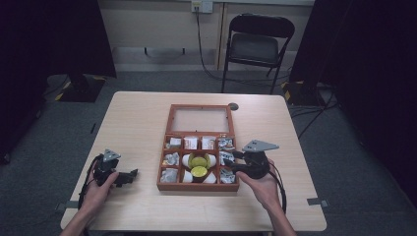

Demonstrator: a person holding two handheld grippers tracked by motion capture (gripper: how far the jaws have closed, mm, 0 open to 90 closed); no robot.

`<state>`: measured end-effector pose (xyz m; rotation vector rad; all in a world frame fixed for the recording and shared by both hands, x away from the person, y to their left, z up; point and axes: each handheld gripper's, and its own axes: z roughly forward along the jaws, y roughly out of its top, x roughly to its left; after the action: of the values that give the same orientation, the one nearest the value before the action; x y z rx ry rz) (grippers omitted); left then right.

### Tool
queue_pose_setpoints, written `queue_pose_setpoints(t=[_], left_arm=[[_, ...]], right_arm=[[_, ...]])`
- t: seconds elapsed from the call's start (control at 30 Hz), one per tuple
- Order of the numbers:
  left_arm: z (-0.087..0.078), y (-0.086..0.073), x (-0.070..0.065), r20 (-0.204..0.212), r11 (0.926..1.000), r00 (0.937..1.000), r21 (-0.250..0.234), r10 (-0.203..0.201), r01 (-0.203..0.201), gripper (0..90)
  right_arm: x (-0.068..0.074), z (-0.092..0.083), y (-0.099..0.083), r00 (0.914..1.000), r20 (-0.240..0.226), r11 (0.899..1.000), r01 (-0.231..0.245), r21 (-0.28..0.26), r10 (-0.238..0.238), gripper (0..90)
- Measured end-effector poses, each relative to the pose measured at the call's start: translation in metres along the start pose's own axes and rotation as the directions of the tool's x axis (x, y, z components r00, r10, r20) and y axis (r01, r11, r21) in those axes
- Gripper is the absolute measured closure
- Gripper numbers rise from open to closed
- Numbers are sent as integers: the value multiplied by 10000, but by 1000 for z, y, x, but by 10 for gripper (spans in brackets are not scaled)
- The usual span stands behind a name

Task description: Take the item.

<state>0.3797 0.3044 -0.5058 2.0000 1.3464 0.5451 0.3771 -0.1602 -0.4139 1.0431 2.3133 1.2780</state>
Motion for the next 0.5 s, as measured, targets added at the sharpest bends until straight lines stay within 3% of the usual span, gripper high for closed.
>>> queue_pose_setpoints(t=[0.1,0.27,0.5], left_arm=[[0,0,0,-3,10000,10000,-1,-3,3,1],[0,0,0,0,10000,10000,14,20,-20,1],[0,0,0,17,10000,10000,16,28,-28,1]], right_arm=[[8,10,7,9992,-284,9993,303,213,-297,506],[17,19,20,9962,-648,9982,592,91,-585,506],[25,33,30,9927,-951,9969,768,195,-746,494]])
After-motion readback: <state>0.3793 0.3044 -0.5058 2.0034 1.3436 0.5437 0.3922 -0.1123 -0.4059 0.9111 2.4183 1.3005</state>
